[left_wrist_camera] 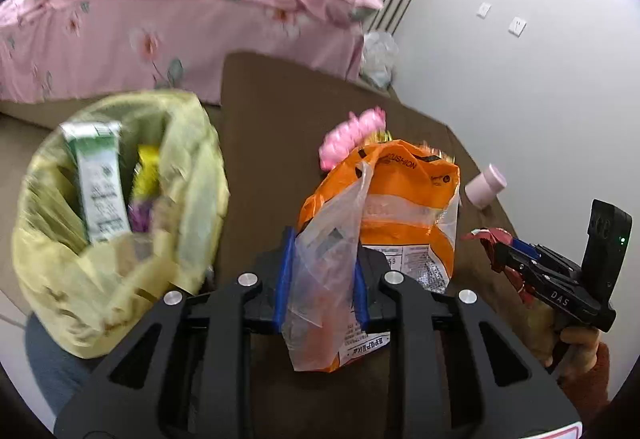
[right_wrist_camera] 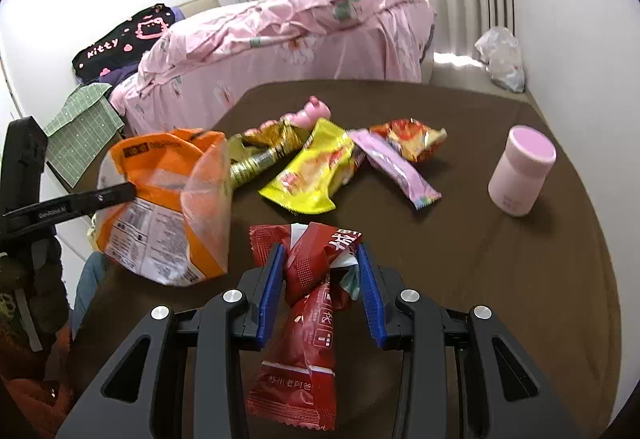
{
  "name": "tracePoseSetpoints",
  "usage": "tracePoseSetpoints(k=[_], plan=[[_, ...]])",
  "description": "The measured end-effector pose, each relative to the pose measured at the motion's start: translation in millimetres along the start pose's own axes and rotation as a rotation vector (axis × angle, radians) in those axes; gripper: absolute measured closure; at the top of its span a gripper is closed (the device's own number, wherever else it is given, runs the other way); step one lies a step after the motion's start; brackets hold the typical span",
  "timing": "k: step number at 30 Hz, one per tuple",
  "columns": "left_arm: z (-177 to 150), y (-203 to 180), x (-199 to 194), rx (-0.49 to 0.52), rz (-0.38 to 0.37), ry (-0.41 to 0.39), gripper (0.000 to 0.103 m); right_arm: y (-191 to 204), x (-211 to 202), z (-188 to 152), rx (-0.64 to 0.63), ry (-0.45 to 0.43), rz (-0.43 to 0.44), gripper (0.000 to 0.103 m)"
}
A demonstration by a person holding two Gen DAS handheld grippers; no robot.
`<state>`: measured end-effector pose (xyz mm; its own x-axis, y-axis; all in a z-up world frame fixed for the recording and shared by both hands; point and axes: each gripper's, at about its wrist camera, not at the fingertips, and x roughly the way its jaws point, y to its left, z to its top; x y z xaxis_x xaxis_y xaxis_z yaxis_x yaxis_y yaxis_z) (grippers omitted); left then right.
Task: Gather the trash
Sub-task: 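Lift the orange chip bag with the left tool while the right tool grasps a red wrapper, then drop the orange chip bag and red wrapper into the yellow bag with both tools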
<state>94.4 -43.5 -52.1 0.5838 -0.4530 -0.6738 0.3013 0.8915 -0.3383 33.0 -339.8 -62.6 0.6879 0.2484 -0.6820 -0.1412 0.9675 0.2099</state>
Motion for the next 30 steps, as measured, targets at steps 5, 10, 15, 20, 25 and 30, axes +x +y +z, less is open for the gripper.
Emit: tracePoseSetpoints(k=[5,10,15,20,25,30], plan=[[9.1,2.4,-20.0,0.028,0.089,-0.050,0.079,17.9,-9.0,11.9,-0.032,-0.027,0.002,0.068],[19.1,23.4,-44.2,-0.003,0.156,-0.118,0.078,46.5,-22.0,27.9,-0.092,-0.070,-0.005,0.068],[29.8,46.1,-69.8,-0.006,0.276,-0.202,0.077,83.2,-29.4,50.1,-0.151,-0.112,0.019,0.068],[32.7,76.4,-89.0,-0.069,0.348,-0.256,0.077,130.4,-20.8,73.1,-0.231,-0.137,0.055,0.068],[23.6,99.4,-94.9,-0.122,0.377,-0.270,0.077,173.9,-2.8,91.1,-0.291,-0.131,0.108,0.068],[14.7,119.4,-97.6,-0.176,0.401,-0.277,0.077,206.9,20.3,100.9,-0.344,-0.117,0.138,0.068]])
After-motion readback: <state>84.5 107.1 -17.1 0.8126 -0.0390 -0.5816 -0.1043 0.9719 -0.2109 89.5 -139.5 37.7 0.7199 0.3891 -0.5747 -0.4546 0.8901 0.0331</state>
